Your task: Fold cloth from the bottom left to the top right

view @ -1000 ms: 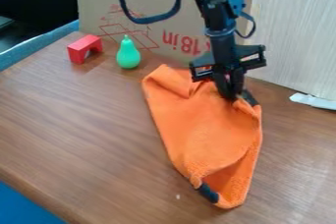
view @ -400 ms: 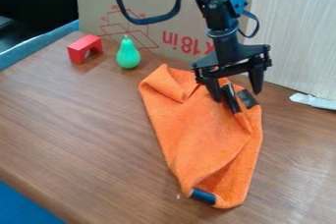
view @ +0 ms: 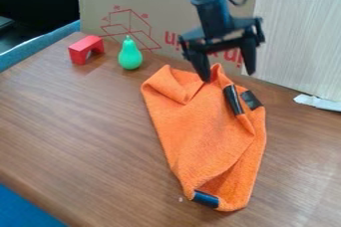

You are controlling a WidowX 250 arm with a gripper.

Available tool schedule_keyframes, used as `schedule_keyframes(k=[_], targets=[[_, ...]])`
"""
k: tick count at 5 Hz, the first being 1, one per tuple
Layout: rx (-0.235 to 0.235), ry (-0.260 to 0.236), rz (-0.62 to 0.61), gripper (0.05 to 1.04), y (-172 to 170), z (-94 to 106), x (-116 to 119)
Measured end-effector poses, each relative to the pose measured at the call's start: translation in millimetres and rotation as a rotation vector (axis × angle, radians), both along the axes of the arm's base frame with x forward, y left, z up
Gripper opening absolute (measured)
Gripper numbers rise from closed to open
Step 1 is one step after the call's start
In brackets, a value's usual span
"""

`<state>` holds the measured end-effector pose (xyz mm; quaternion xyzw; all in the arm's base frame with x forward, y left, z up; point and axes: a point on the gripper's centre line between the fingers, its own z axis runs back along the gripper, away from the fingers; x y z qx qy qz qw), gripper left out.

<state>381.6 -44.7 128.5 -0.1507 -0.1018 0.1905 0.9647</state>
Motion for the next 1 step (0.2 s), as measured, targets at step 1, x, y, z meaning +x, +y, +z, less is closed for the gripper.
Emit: schedule_keyframes(k=[1], targets=[[0.108,0.116,-0.120,1.000,18.1,28.0,-18.6]])
